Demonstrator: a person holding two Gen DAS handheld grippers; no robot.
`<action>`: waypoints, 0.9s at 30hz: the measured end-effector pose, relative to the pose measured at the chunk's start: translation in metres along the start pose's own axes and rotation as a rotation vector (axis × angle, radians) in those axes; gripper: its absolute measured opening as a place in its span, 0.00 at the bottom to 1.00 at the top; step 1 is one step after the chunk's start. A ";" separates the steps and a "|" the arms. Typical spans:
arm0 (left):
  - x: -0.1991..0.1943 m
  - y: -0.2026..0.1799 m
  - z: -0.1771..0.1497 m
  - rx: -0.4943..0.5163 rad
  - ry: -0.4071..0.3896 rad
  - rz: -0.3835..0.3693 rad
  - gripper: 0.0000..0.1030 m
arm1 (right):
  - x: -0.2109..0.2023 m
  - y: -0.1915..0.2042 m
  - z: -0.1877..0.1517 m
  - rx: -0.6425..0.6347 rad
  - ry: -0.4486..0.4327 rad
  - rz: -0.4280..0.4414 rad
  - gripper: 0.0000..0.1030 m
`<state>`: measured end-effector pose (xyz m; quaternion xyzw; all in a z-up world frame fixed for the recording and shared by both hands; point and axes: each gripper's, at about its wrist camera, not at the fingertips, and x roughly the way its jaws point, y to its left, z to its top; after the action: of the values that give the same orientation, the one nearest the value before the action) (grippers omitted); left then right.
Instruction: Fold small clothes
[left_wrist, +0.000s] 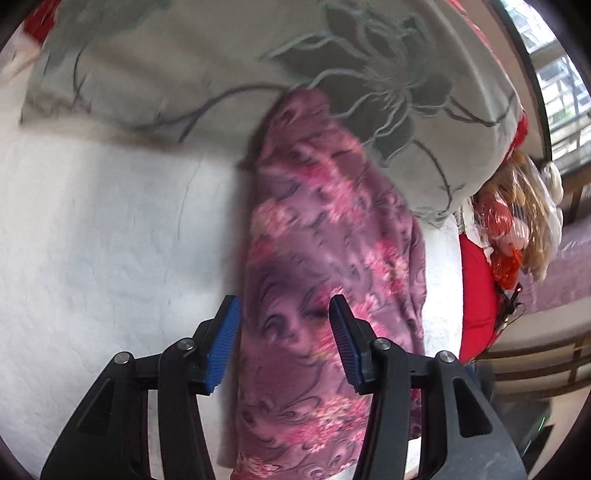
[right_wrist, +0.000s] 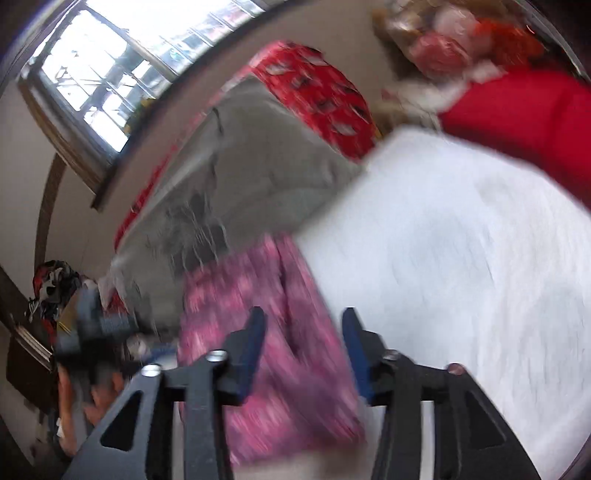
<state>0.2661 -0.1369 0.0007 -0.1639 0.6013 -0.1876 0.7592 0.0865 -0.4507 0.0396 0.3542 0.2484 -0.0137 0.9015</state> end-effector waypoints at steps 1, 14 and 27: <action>0.003 0.003 -0.002 -0.013 0.007 -0.019 0.47 | 0.022 0.006 0.014 -0.015 0.049 0.025 0.49; 0.003 -0.011 -0.006 0.058 -0.074 0.012 0.48 | 0.128 0.038 0.047 -0.133 0.151 0.084 0.05; 0.019 -0.024 -0.027 0.098 -0.054 0.100 0.52 | 0.129 -0.004 0.029 -0.040 0.315 0.039 0.20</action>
<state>0.2416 -0.1674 -0.0102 -0.1012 0.5783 -0.1741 0.7906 0.2110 -0.4528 -0.0039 0.3388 0.3798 0.0646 0.8584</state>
